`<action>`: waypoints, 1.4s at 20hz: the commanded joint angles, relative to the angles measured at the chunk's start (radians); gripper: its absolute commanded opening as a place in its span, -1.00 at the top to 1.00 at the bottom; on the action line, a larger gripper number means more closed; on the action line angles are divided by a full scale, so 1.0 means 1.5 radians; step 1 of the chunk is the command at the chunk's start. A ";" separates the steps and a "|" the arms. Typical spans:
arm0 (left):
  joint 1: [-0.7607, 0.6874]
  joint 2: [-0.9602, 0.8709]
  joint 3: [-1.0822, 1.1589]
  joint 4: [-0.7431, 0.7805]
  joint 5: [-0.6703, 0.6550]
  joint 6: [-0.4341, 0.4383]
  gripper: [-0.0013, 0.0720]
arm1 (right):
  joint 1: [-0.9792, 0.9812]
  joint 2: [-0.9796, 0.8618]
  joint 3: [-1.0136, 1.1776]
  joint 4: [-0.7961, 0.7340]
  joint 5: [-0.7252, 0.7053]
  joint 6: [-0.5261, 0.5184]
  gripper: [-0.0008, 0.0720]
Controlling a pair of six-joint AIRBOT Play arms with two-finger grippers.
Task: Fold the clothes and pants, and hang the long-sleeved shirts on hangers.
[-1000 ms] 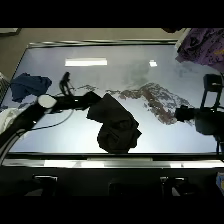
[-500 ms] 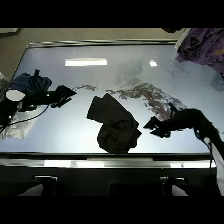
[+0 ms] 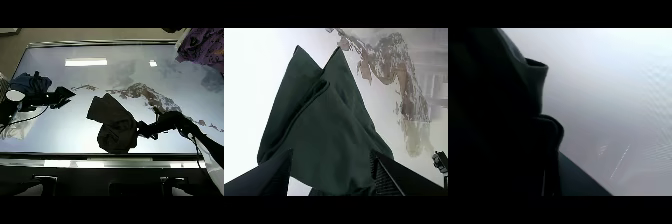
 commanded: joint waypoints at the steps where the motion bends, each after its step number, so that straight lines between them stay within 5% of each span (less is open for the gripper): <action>1: -0.004 -0.048 -0.022 -0.001 -0.001 -0.002 -0.55 | 0.005 0.026 0.000 -0.024 0.016 0.000 0.89; 5: -0.039 -0.150 -0.037 -0.003 0.000 0.001 -0.55 | 0.005 0.089 0.000 -0.095 0.016 0.069 0.89; 9: -0.074 -0.201 -0.037 -0.067 0.002 0.061 -0.55 | 0.005 0.120 0.000 -0.099 0.002 0.071 0.89; 16: -0.115 -0.229 -0.034 -0.081 0.035 0.062 -0.48 | 0.005 0.122 0.000 -0.097 -0.017 0.071 0.89; 17: -0.118 -0.235 -0.034 -0.095 0.035 0.063 -0.37 | 0.005 0.122 0.000 -0.095 -0.017 0.071 0.89; 19: -0.116 -0.243 -0.028 -0.120 0.031 0.064 0.86 | 0.005 0.132 0.002 -0.097 -0.014 0.071 0.89; 24: -0.065 -0.193 0.124 -0.110 0.001 0.090 0.94 | 0.004 0.187 0.150 -0.232 -0.020 0.101 0.89; 28: 0.003 -0.090 0.347 0.058 -0.049 0.014 0.94 | 0.004 0.211 0.422 -0.335 -0.046 0.115 0.89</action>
